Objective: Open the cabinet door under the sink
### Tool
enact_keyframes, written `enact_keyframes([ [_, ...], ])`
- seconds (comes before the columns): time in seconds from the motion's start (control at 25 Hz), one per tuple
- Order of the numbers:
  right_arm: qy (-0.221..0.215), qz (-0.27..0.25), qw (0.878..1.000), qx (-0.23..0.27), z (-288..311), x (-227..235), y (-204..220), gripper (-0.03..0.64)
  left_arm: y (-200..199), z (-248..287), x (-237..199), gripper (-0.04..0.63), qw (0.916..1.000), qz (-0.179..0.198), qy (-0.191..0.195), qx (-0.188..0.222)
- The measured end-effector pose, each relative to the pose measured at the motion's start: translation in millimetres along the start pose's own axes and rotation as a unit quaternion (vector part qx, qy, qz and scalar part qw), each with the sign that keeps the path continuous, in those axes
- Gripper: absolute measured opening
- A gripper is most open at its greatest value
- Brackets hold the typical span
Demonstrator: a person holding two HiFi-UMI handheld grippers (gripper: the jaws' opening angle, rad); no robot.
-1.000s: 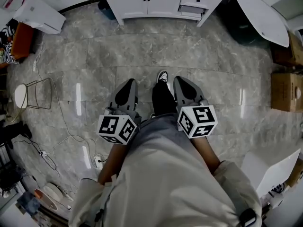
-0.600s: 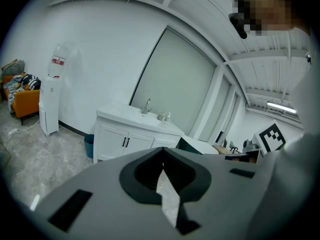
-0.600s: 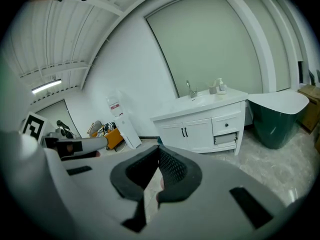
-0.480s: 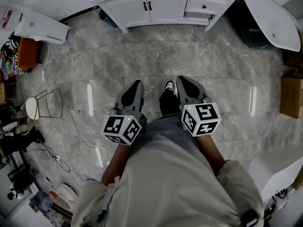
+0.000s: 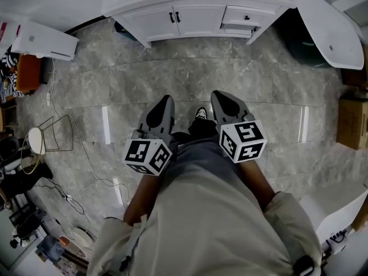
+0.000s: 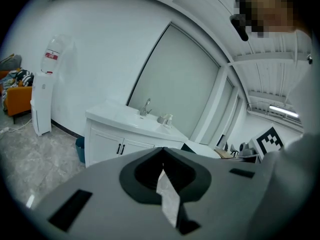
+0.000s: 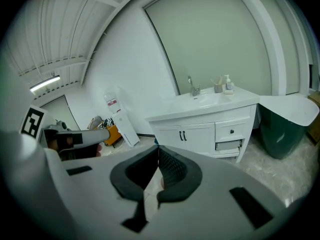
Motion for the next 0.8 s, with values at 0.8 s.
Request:
enact_keyframes([
  [0.8, -0.022, -0.029, 0.999, -0.038, 66.2, 19.5, -11.5, 0.012, -10.2, 53.6, -31.3, 0.0, 0.9992, -0.006, -0.032, -0.024],
])
Point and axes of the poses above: the fingertips, and each gripper's own axes: z forward along the fingers, x to its right, y out of its underside, the point moved 5 cm from there along -z, backward along the fingers, and after that the axes turned 9 degrees about -z, right-handed, at the moved point
